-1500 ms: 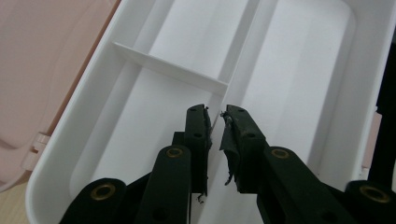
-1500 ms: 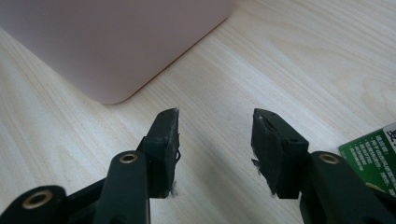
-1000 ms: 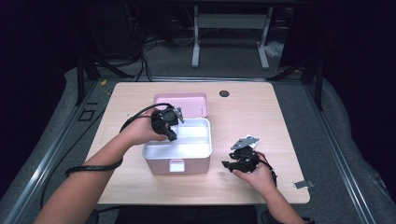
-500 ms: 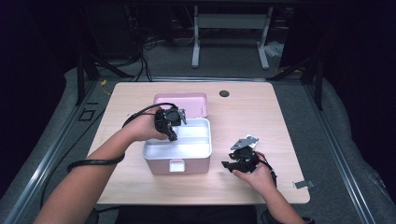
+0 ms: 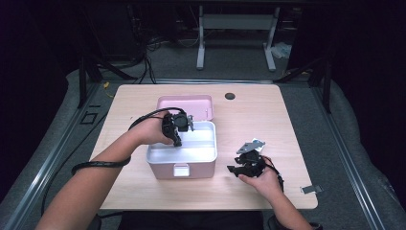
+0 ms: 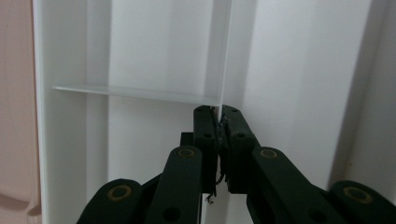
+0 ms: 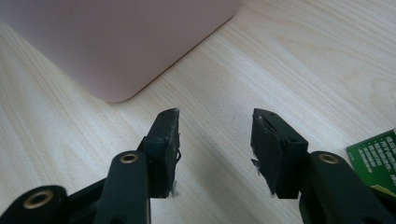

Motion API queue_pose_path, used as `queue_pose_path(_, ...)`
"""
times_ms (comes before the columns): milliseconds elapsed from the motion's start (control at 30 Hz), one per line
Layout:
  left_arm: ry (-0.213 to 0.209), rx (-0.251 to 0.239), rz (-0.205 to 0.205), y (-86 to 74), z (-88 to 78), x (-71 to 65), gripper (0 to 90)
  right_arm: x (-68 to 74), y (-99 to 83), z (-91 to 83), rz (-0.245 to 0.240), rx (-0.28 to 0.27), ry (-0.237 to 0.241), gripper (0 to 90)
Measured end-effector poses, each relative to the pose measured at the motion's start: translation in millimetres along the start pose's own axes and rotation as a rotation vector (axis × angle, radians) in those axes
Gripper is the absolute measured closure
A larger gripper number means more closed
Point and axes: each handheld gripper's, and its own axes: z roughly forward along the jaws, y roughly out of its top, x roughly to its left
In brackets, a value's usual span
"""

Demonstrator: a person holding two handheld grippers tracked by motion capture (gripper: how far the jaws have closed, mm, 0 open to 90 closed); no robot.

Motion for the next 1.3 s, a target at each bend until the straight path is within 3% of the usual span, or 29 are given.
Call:
queue_pose_path(100,0.018,0.010,0.050,1.4,-0.3,-2.4,87.1,-0.1,0.0,-0.1,0.001,0.000,0.000,51.5)
queue_pose_path(400,0.055,0.012,0.083,0.9,-1.5,-7.4,87.2,0.1,0.1,0.3,0.000,0.001,0.001,51.5)
queue_pose_path(667,0.089,0.006,0.071,-0.1,-9.4,-12.3,88.3,0.0,0.2,0.1,0.000,-0.002,0.002,51.7)
queue_pose_path(800,0.112,-0.026,0.052,-2.6,-22.7,-13.6,89.2,-0.1,0.0,0.3,0.002,-0.001,0.002,51.7)
queue_pose_path(867,0.113,-0.044,0.024,-5.4,-30.7,-13.2,89.3,-0.2,0.1,0.3,0.002,-0.002,0.001,51.7)
queue_pose_path(967,0.110,-0.078,-0.054,-15.9,-44.3,-10.0,89.4,-0.2,0.3,0.3,-0.001,-0.003,0.000,51.7)
queue_pose_path(1100,0.081,-0.156,-0.226,-45.5,-58.3,-1.6,89.4,-0.5,0.3,-0.4,0.005,-0.005,0.002,51.7)
queue_pose_path(1300,0.068,-0.184,-0.424,-101.4,-65.2,5.8,89.4,-0.5,0.6,-0.7,0.005,-0.008,-0.001,51.7)
